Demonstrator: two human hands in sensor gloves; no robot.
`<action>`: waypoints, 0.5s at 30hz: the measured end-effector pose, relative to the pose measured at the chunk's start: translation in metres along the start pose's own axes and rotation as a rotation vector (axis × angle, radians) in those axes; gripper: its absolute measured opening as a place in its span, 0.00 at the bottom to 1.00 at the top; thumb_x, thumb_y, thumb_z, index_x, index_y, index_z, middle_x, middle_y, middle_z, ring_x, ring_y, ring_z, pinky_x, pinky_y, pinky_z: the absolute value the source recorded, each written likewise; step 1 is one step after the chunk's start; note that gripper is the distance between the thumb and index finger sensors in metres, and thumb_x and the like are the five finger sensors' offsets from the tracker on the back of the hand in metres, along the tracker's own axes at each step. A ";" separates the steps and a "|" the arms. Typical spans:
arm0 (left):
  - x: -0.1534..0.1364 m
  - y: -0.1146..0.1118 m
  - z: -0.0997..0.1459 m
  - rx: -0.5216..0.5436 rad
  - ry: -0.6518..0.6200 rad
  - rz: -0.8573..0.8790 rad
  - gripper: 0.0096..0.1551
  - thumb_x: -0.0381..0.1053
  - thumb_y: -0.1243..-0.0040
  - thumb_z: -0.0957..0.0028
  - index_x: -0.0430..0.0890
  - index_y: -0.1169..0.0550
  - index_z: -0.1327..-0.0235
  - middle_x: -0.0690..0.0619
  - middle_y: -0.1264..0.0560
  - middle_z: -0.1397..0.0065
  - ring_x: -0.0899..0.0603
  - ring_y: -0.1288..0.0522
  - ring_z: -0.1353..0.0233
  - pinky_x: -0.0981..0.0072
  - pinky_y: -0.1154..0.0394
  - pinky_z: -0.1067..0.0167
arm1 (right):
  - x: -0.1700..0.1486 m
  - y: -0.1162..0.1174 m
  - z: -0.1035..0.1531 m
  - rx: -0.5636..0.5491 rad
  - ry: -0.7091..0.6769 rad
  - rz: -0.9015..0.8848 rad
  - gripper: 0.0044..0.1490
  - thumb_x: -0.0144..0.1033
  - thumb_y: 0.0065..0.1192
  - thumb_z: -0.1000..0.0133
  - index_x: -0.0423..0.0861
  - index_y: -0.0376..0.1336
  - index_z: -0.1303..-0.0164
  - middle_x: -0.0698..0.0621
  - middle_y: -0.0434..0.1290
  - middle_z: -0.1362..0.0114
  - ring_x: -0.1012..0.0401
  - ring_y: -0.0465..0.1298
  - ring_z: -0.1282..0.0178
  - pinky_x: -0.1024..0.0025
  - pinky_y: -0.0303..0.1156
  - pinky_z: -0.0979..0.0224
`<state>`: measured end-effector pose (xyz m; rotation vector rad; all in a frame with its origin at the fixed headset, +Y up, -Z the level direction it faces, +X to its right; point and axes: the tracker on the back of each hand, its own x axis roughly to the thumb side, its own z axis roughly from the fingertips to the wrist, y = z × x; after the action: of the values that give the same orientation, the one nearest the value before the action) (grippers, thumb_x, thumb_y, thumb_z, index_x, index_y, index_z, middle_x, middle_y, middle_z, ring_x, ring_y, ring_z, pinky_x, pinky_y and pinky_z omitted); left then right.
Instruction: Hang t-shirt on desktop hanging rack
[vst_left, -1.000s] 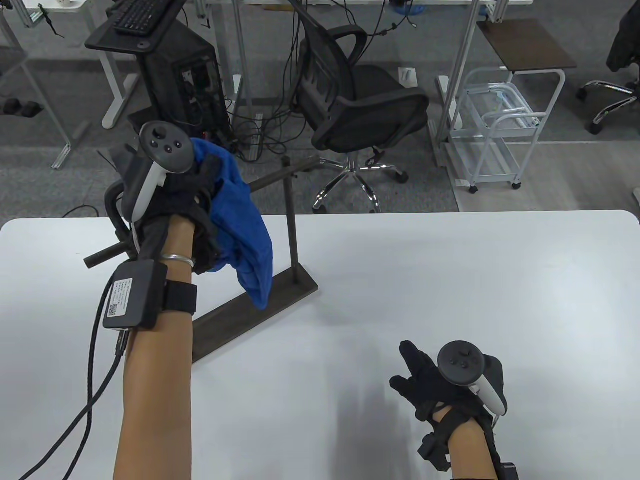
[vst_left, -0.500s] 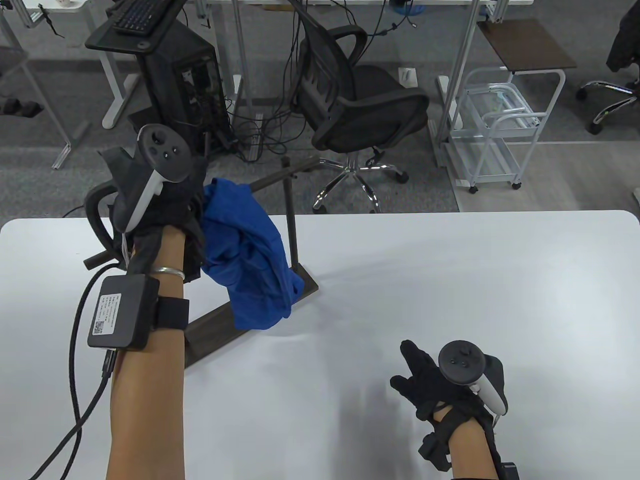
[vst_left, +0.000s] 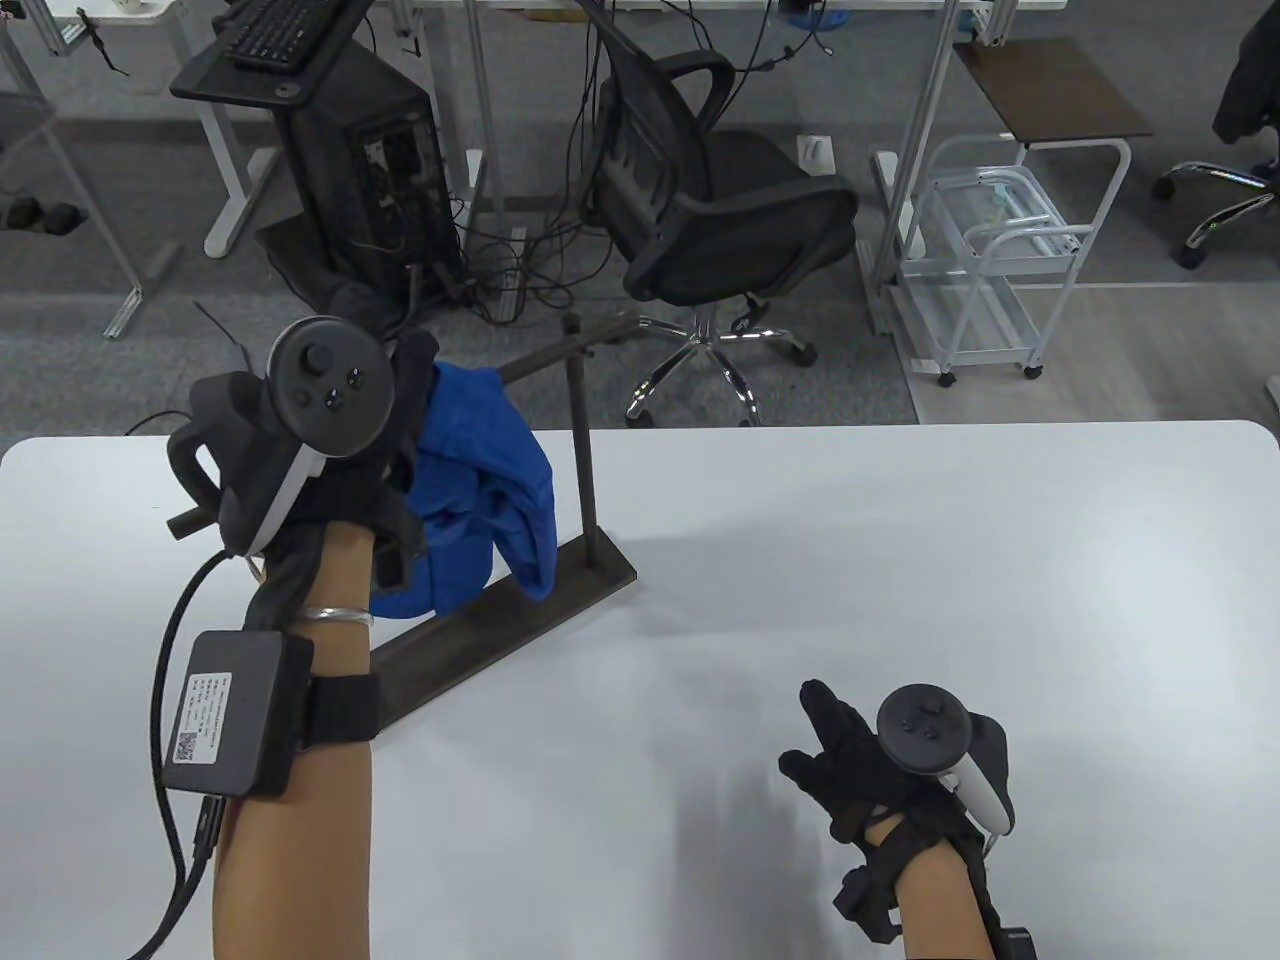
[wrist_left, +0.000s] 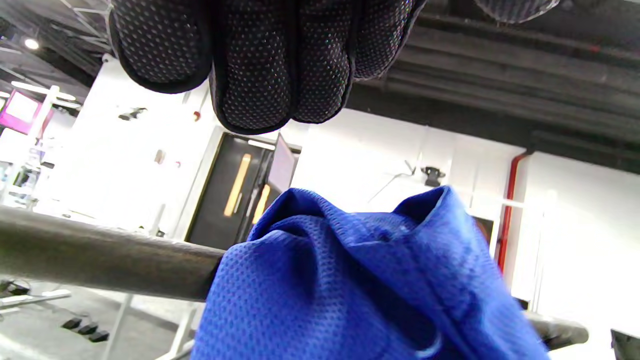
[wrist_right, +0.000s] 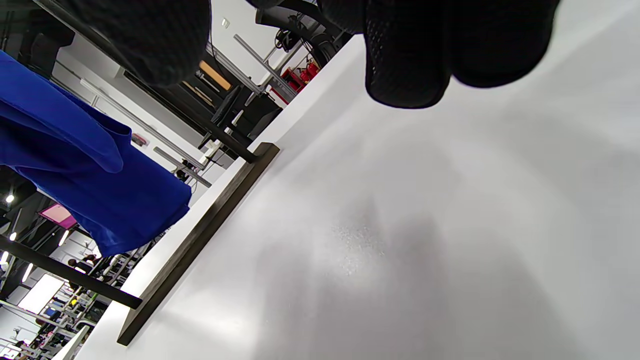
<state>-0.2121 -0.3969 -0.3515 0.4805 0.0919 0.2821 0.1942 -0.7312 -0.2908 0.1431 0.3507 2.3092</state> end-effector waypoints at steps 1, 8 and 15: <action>0.000 0.001 0.002 0.012 -0.004 0.008 0.44 0.68 0.57 0.46 0.42 0.30 0.25 0.41 0.23 0.29 0.33 0.18 0.35 0.39 0.24 0.39 | 0.000 0.000 0.000 -0.003 -0.004 -0.002 0.50 0.48 0.63 0.50 0.45 0.42 0.26 0.35 0.48 0.24 0.40 0.70 0.39 0.41 0.67 0.43; 0.003 0.008 0.016 0.063 -0.044 0.026 0.43 0.67 0.57 0.46 0.42 0.30 0.25 0.41 0.24 0.29 0.33 0.19 0.35 0.38 0.25 0.39 | 0.004 0.001 -0.001 -0.042 -0.049 0.001 0.49 0.48 0.63 0.51 0.45 0.43 0.26 0.35 0.49 0.25 0.40 0.71 0.40 0.42 0.68 0.43; 0.012 0.011 0.029 0.024 -0.071 0.065 0.45 0.68 0.57 0.46 0.42 0.33 0.23 0.40 0.26 0.27 0.32 0.21 0.33 0.36 0.26 0.38 | 0.008 0.003 0.000 -0.054 -0.073 0.013 0.49 0.48 0.63 0.51 0.45 0.44 0.26 0.36 0.50 0.25 0.40 0.71 0.40 0.42 0.68 0.44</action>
<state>-0.1984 -0.3973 -0.3208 0.5176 0.0100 0.3279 0.1863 -0.7276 -0.2903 0.2029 0.2513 2.3170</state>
